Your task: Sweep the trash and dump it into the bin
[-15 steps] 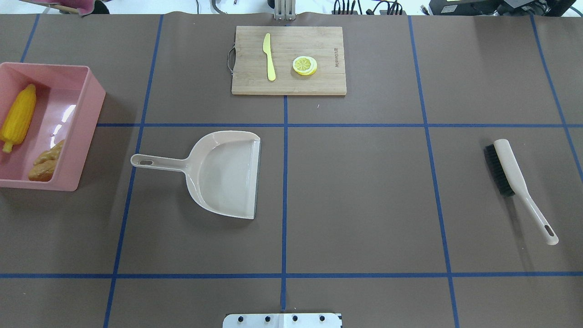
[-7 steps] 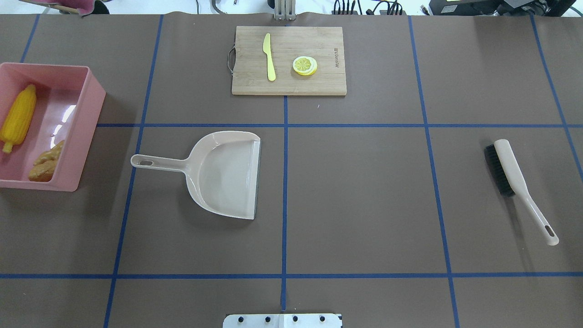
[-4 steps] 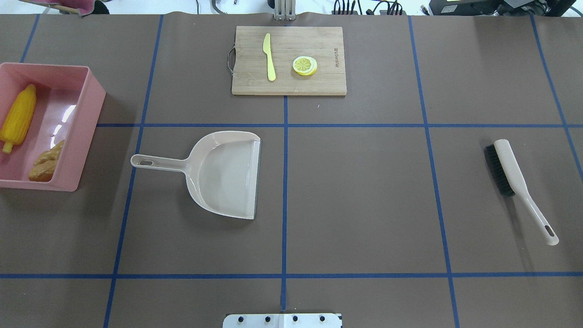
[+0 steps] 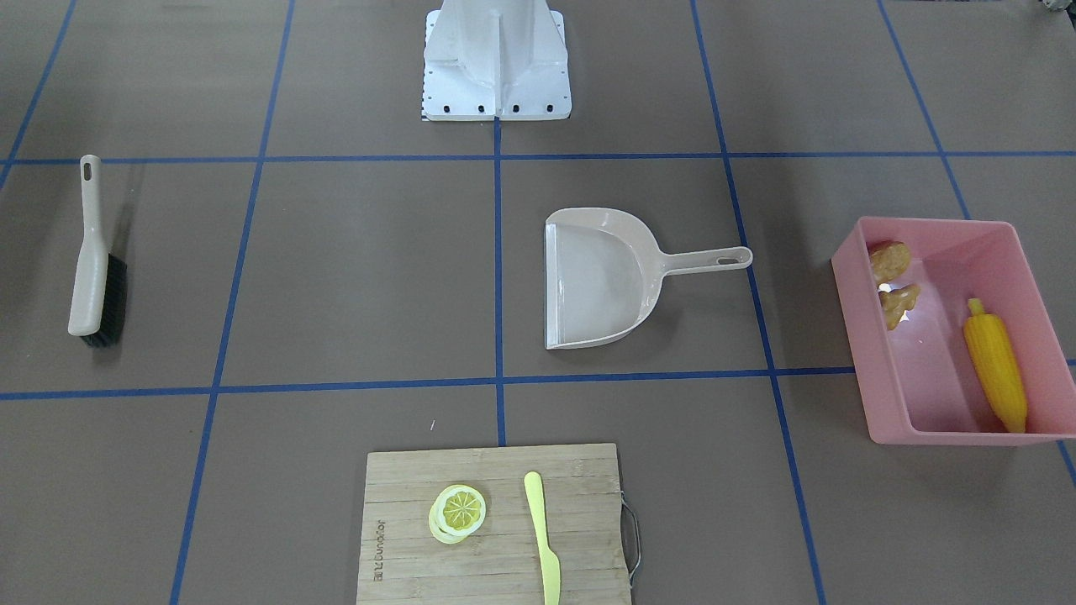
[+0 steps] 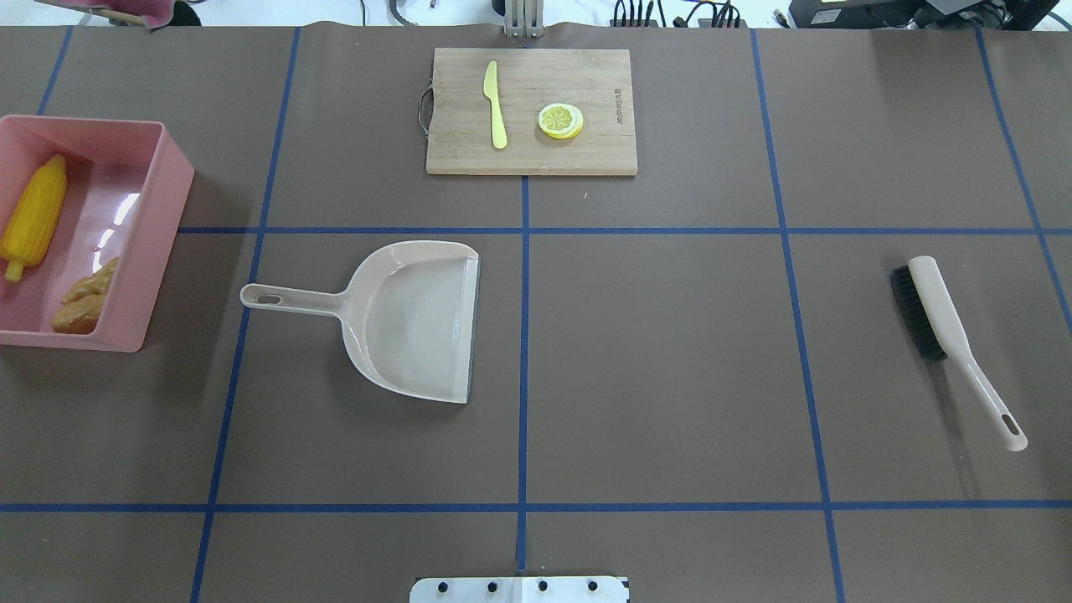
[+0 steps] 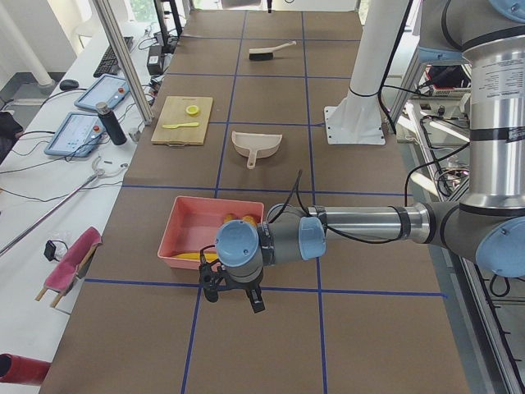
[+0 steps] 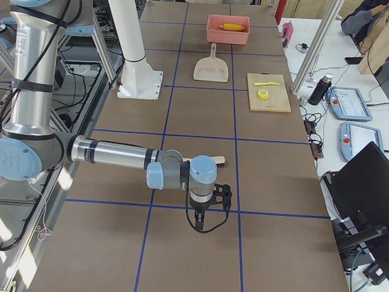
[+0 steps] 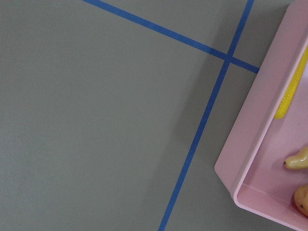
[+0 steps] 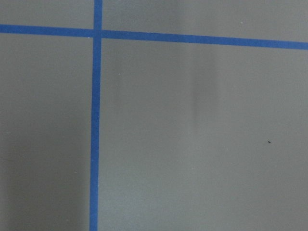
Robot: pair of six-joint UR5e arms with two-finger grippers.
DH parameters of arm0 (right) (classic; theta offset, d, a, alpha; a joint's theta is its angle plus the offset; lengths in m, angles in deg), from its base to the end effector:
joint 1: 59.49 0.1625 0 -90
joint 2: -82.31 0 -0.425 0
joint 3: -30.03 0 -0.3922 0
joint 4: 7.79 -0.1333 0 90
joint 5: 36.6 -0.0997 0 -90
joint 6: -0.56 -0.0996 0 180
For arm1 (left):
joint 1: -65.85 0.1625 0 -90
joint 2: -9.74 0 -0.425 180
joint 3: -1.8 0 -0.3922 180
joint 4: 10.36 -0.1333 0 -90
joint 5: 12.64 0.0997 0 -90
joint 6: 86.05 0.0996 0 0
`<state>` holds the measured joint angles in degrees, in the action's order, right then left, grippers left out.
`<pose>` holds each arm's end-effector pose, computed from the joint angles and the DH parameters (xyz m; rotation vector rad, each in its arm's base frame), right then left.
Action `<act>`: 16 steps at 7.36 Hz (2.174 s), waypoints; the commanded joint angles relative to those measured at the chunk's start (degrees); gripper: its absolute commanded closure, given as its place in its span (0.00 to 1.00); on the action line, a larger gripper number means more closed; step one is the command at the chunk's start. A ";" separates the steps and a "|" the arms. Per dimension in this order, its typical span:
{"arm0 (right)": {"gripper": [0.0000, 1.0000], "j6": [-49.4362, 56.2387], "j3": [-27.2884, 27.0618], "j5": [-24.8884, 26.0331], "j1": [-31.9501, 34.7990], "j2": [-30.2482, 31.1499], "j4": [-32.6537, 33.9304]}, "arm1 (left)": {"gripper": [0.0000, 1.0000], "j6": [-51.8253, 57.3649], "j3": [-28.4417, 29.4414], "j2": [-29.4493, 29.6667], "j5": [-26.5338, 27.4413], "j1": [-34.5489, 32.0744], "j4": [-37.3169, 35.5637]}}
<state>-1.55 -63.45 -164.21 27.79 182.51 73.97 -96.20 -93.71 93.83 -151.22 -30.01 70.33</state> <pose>0.0527 -0.4190 0.7029 -0.0021 -0.6569 -0.0190 -0.1028 -0.4273 0.6697 -0.1916 0.8433 -0.3337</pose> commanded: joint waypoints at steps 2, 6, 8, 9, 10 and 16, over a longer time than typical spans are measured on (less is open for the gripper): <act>0.00 0.00 0.05 0.00 0.00 0.00 -0.02 | 0.02 -4.78 -0.55 0.73 4.08 3.12 0.08; 0.00 -0.09 -0.04 0.00 0.00 0.00 -0.02 | 0.02 -4.70 0.76 0.21 4.11 3.13 4.11; 0.00 -0.09 -0.04 0.00 0.00 0.00 -0.02 | 0.02 -4.70 0.77 0.03 4.02 3.13 4.12; 0.00 -0.09 -0.04 0.00 0.00 0.00 -0.02 | 0.02 -4.70 0.77 0.03 4.02 3.13 4.12; 0.00 -0.09 -0.04 0.00 0.00 0.00 -0.02 | 0.02 -4.70 0.77 -0.06 3.93 3.13 4.12; 0.00 0.00 -0.04 0.00 0.00 -0.09 -0.02 | 0.02 -4.70 0.77 -0.15 3.93 3.13 4.12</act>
<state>-1.56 -63.48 -164.22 27.79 182.45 73.95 -100.91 -92.94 93.71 -147.29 -26.88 74.46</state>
